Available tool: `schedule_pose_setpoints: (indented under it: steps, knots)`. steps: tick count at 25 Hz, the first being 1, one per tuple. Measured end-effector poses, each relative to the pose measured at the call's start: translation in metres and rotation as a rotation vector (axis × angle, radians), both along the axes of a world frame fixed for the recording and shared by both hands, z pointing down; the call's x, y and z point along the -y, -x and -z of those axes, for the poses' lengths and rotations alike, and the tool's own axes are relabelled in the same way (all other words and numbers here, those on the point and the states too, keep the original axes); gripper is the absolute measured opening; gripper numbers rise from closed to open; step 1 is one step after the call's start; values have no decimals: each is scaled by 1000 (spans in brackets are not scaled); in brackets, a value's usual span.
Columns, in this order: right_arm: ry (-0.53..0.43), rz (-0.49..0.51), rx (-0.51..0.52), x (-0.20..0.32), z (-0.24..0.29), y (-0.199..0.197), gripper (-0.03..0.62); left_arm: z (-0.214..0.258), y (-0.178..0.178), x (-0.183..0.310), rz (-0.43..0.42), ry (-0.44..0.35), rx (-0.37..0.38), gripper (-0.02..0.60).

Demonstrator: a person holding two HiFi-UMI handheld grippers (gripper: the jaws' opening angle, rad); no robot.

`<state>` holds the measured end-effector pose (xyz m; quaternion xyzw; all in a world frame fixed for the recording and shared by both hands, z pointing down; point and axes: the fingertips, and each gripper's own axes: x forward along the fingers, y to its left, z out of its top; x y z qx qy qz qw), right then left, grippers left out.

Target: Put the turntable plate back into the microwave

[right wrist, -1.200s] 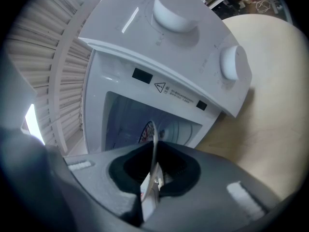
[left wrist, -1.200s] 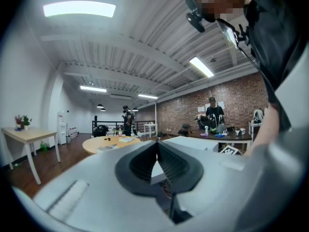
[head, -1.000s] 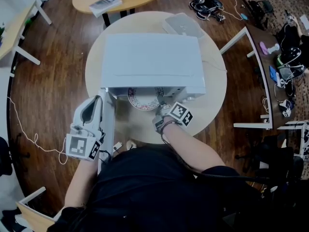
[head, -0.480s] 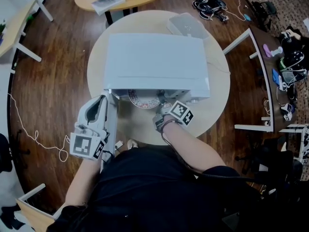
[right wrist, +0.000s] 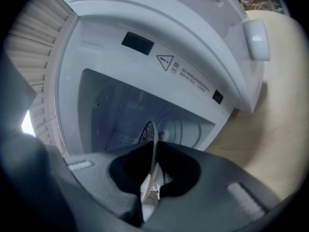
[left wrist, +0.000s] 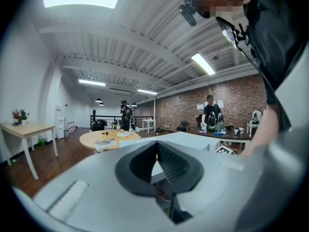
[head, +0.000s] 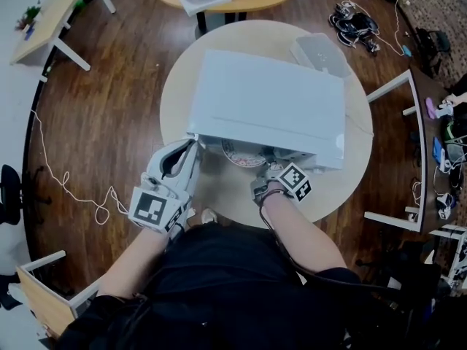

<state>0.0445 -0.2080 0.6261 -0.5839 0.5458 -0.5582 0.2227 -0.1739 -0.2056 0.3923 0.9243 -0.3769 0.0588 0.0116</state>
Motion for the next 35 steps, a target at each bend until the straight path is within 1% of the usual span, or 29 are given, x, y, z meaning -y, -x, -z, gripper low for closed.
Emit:
schedule_pose_setpoints:
  steps: [7,12,18,23,25,29,32,35]
  knots:
    - [5,-18,3,3,-4,-3,18,-1,-3,4,5,5,6,5]
    - [10,-29,-4,4,-5,-7,18,0,-9,3,9,9,31,5]
    - [11,-43,-6,8,-6,-6,18,-2,-8,4,-1,8,20,5]
    - [15,-47,-3,12,-9,-4,18,0,-8,7,10,16,11,5]
    - [15,-48,-3,15,-9,-3,18,1,-9,9,8,18,-3,5]
    - [12,-46,-8,21,-11,-2,18,-1,-7,14,17,24,2,5]
    - [19,-51,-9,23,-15,-4,18,-9,-8,15,9,21,22,5]
    - [29,-59,-6,22,-21,-7,18,-13,-11,17,4,31,7,5]
